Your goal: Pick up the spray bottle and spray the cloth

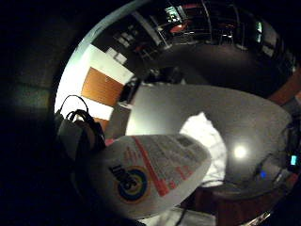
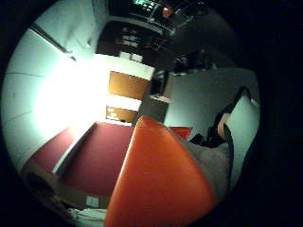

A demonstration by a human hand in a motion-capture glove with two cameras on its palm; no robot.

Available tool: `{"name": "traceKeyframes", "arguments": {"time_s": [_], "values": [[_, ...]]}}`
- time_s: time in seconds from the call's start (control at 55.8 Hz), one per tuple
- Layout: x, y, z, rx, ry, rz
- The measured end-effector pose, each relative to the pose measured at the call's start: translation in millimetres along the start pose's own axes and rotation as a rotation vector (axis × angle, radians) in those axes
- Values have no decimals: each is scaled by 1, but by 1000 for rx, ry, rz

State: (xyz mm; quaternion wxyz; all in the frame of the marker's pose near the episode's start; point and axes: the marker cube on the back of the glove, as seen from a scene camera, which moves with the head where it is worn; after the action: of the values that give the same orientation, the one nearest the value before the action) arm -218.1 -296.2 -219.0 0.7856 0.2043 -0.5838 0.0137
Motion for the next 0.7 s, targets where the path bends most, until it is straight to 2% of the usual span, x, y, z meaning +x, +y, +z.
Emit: {"name": "traceKeyframes", "arguments": {"time_s": [0.036,0.125,0.269,0.358,0.448,0.52,0.591,0.699], "values": [[2,0,5,-8,-61,4],[97,37,62,-258,260,11],[183,26,107,-194,373,11],[201,33,144,-204,185,42],[240,29,162,-156,246,58],[272,33,165,-190,338,87],[295,30,191,-158,311,104],[305,38,208,-229,210,152]]}}
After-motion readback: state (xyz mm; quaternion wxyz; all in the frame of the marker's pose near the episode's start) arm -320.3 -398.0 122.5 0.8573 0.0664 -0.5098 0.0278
